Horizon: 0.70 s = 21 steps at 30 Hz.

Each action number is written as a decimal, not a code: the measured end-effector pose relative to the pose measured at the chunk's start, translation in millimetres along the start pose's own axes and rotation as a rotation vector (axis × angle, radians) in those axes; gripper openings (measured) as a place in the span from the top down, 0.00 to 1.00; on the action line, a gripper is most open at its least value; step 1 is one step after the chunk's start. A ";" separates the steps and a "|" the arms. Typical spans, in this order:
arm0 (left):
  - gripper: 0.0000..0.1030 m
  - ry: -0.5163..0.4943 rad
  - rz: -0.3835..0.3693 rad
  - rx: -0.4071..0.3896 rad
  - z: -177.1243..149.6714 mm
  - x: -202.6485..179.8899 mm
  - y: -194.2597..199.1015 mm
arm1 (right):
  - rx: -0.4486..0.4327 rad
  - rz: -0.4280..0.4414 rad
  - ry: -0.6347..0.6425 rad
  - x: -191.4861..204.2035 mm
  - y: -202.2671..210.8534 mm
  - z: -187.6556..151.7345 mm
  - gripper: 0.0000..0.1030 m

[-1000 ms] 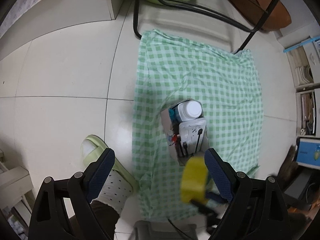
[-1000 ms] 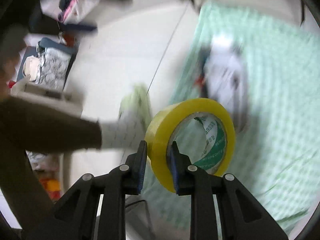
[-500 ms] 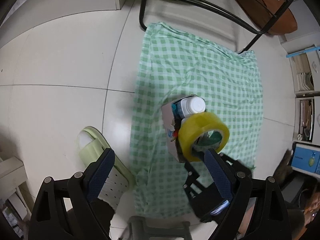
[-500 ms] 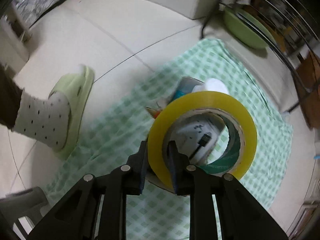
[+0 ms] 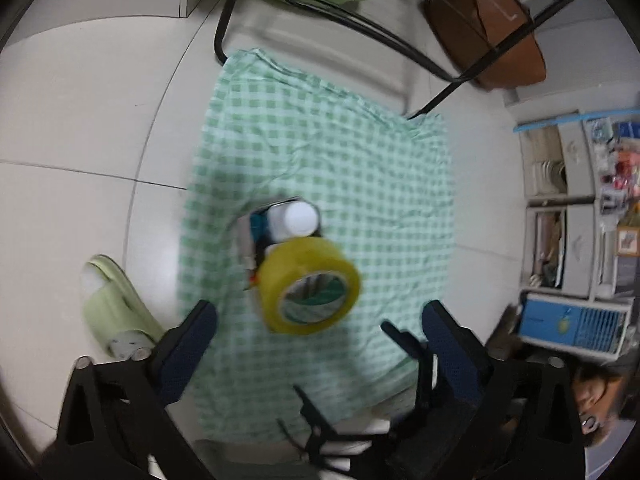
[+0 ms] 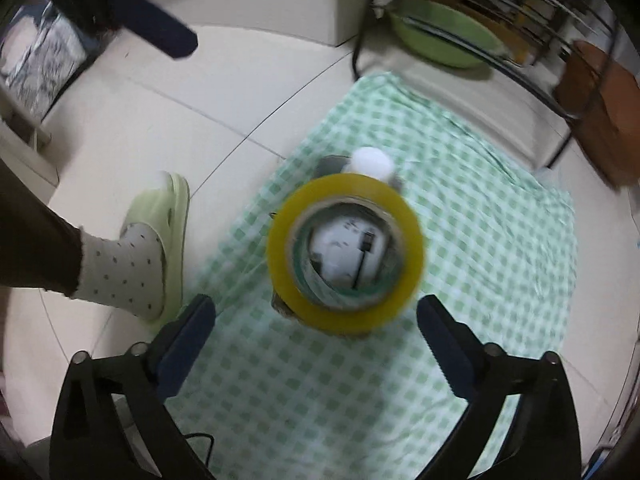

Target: Organize rigid objects

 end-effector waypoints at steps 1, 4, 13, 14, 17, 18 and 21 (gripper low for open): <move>0.00 0.031 -0.046 -0.013 0.4 -4.4 1.1 | -0.002 -0.006 -0.008 -2.3 7.4 -4.0 0.00; 0.00 0.063 -0.119 -0.011 -7.6 -12.3 -2.1 | 0.009 -0.032 -0.041 -9.9 27.0 -21.3 0.00; 0.00 -0.243 0.443 -0.189 -48.2 -8.8 -9.6 | 0.063 -0.032 -0.326 -24.8 37.3 -91.1 0.00; 0.00 -0.261 0.488 -0.224 -52.3 -8.7 -7.3 | 0.057 -0.035 -0.329 -21.8 39.5 -93.0 0.00; 0.00 -0.257 0.536 -0.324 -67.2 -9.2 5.3 | 0.027 -0.059 -0.293 -8.5 47.5 -93.1 0.00; 0.00 -0.250 0.533 -0.345 -72.2 -10.6 8.3 | 0.033 -0.069 -0.278 -5.2 47.8 -94.4 0.00; 0.00 -0.235 0.535 -0.357 -95.9 -16.4 7.6 | 0.052 -0.110 -0.246 2.9 48.6 -98.2 0.00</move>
Point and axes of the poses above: each gripper's, at about its wrist camera, not at the fingertips, and y roughly against the way its jaws point, x to its left, z to its top, the point moved 9 cm from there along -y, roughly the way its jaws point, and after that the axes turned 9 degrees about z, right-handed, at the moved point
